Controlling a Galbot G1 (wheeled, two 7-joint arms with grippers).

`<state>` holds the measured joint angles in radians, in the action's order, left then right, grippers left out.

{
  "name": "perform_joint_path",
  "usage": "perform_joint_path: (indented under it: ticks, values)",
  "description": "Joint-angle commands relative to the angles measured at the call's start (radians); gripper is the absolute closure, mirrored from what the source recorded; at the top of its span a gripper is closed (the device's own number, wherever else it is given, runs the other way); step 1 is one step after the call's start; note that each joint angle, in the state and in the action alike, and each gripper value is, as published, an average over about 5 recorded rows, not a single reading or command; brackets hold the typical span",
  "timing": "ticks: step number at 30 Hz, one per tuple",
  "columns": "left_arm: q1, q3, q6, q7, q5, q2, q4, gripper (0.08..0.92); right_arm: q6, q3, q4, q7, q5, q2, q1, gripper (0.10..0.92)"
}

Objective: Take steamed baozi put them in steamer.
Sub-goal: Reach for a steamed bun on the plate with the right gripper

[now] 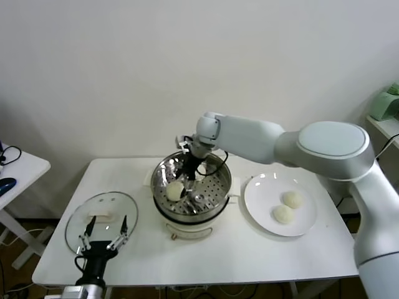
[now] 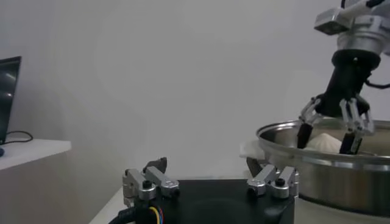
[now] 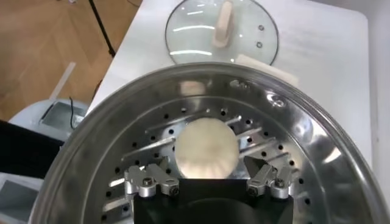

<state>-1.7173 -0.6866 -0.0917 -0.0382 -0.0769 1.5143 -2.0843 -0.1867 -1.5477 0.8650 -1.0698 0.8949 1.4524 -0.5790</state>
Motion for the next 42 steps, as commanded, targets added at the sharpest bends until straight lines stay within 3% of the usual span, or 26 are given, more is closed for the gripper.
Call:
perform_joint_path:
  ticks: [1, 7, 12, 20, 27, 42]
  values:
    - [0.002, -0.001, 0.002, 0.0, 0.0, -0.001, 0.001, 0.177, 0.024, -0.006, 0.157, -0.033, -0.029, -0.164, -0.177, 0.203]
    - [0.013, 0.003, 0.013, 0.001, 0.0, -0.004, 0.001, 0.177, 0.031, -0.023, 0.334, -0.059, -0.086, -0.414, -0.288, 0.203]
    - [0.023, 0.013, 0.028, 0.005, -0.003, -0.01, 0.001, 0.177, 0.033, -0.027, 0.453, -0.074, -0.243, -0.611, -0.285, 0.203]
    - [0.023, 0.013, 0.033, 0.007, -0.002, -0.006, 0.002, 0.177, 0.083, 0.108, 0.463, -0.089, -0.559, -0.835, -0.064, 0.203]
    - [-0.006, 0.002, 0.028, 0.007, -0.003, 0.0, -0.002, 0.177, 0.129, 0.301, 0.37, -0.116, -0.761, -0.872, 0.17, 0.203]
    - [-0.012, -0.005, 0.031, 0.008, 0.004, 0.013, 0.0, 0.177, 0.148, 0.483, 0.244, -0.081, -0.855, -0.768, 0.436, 0.203]
